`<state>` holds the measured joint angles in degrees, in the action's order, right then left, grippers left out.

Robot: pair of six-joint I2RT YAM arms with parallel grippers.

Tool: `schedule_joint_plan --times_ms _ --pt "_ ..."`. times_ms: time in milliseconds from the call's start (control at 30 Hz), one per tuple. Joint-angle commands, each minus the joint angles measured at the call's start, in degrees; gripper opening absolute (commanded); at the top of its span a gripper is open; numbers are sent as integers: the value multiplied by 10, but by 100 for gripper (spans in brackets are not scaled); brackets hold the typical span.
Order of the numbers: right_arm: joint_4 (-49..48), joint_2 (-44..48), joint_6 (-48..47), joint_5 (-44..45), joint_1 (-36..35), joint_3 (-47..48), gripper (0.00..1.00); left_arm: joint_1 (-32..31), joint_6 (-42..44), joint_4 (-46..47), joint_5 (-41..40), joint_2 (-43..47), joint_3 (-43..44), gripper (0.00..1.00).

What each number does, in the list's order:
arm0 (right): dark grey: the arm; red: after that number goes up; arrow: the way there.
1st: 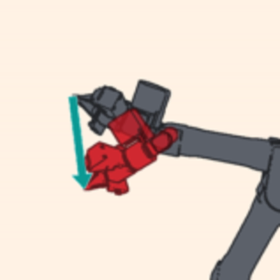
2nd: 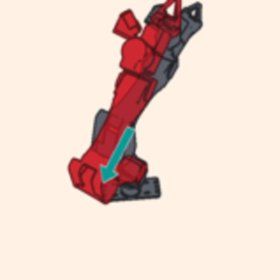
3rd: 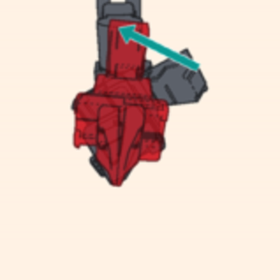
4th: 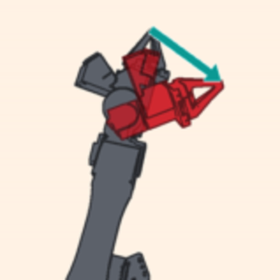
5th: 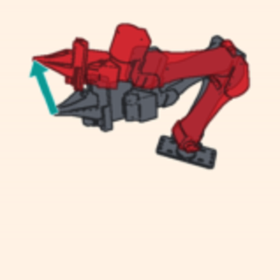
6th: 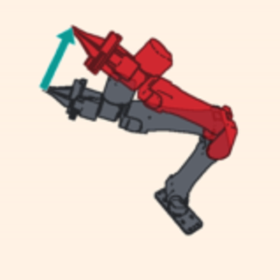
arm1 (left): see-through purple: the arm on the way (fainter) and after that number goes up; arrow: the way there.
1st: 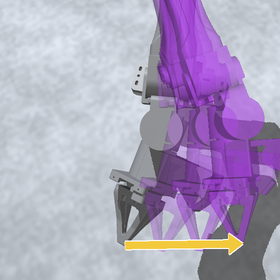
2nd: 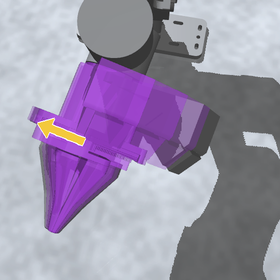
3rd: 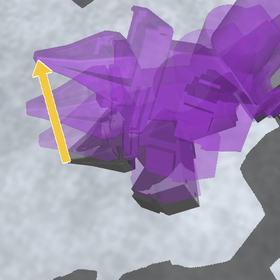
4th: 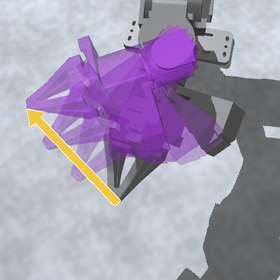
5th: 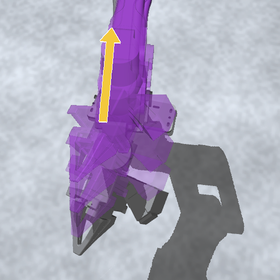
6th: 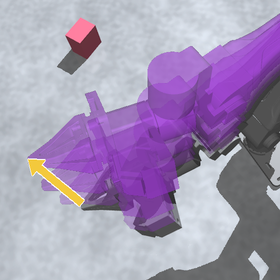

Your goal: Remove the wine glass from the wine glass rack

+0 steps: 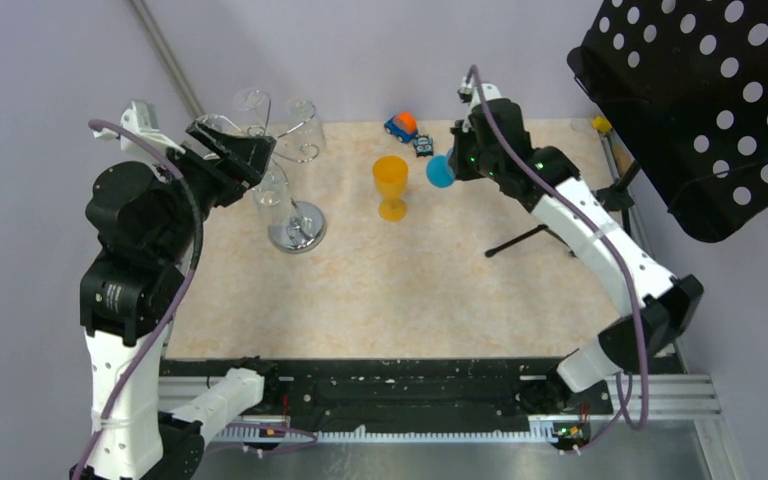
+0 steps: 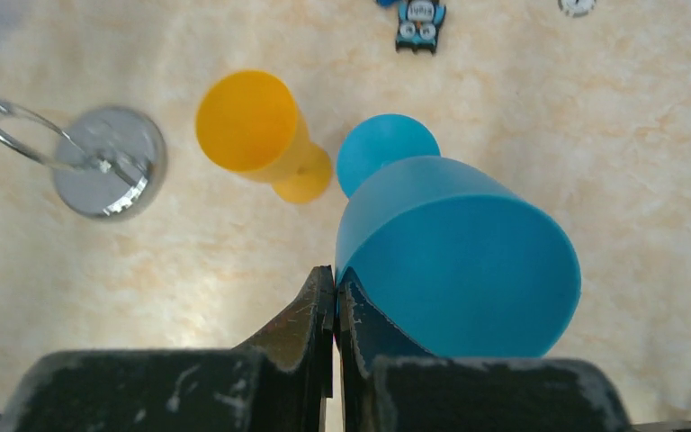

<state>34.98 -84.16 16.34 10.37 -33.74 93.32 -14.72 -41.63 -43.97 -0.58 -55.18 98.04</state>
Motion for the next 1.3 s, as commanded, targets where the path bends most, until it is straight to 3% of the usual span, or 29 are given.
schedule_joint_plan --times_ms 0,333,800,1033,1200,1267 --pt "156 -73 -78 -1 0 80 0 0 37 -22 -16 -10 17 75" --pt "216 -247 -99 -29 8 201 0 0 57 -40 2 -29 29 74" --pt "197 -300 -92 8 8 219 0 0 77 -48 -18 -45 53 78" --pt "172 -309 -100 17 10 216 10 2 81 -61 -30 -45 50 79" --pt "179 -311 -101 24 11 239 30 4 81 -67 -31 -43 50 79" --pt "184 -305 -97 16 11 253 33 4 80 -73 -32 -42 50 80"
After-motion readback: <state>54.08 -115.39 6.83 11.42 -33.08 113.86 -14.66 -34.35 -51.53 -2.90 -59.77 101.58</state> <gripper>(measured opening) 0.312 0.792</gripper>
